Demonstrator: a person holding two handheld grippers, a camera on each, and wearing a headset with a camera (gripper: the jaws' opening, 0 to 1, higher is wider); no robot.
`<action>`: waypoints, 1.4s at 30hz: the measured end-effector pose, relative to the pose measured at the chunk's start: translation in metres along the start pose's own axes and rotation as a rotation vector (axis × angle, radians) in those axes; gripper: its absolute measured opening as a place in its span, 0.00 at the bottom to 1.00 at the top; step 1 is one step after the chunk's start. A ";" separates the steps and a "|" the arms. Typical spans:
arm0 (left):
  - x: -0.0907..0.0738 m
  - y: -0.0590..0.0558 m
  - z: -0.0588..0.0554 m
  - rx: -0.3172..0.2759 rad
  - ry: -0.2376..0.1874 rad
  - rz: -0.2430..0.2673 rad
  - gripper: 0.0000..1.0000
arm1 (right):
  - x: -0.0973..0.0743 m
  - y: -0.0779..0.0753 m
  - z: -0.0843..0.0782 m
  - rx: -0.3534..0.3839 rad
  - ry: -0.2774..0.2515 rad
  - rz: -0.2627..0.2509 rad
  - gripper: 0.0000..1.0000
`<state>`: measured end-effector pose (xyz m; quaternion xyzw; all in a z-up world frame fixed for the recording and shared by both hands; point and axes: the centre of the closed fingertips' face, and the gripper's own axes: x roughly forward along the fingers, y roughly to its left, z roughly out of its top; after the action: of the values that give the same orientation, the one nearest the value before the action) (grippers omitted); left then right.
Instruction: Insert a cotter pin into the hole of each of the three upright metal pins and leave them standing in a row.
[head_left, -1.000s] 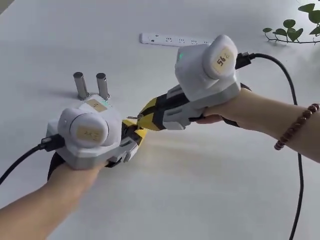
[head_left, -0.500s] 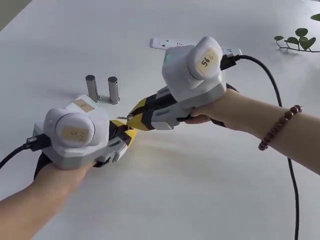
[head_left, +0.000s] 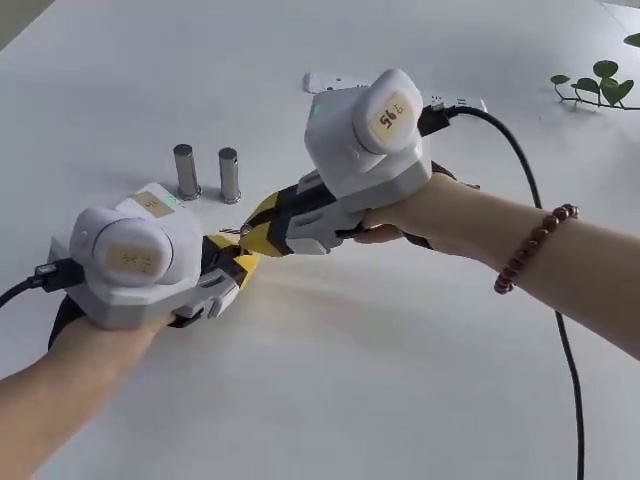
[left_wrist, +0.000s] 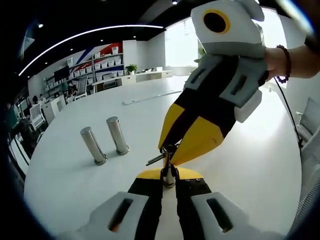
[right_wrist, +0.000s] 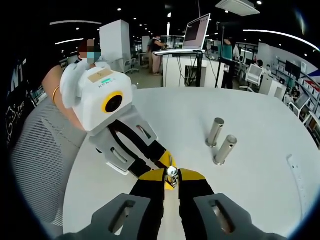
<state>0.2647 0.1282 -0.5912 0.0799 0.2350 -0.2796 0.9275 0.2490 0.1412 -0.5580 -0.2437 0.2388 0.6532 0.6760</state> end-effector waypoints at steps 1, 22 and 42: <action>0.001 0.001 0.000 -0.001 0.000 -0.002 0.07 | 0.000 -0.001 0.000 0.000 0.001 -0.002 0.04; 0.006 0.005 -0.010 -0.049 0.029 -0.010 0.11 | 0.000 -0.008 0.002 0.053 -0.012 -0.009 0.05; -0.017 0.013 -0.010 -0.041 0.028 0.014 0.39 | -0.023 -0.015 0.018 0.180 -0.134 -0.028 0.20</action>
<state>0.2557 0.1501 -0.5916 0.0665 0.2533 -0.2668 0.9275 0.2636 0.1348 -0.5287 -0.1410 0.2474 0.6343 0.7187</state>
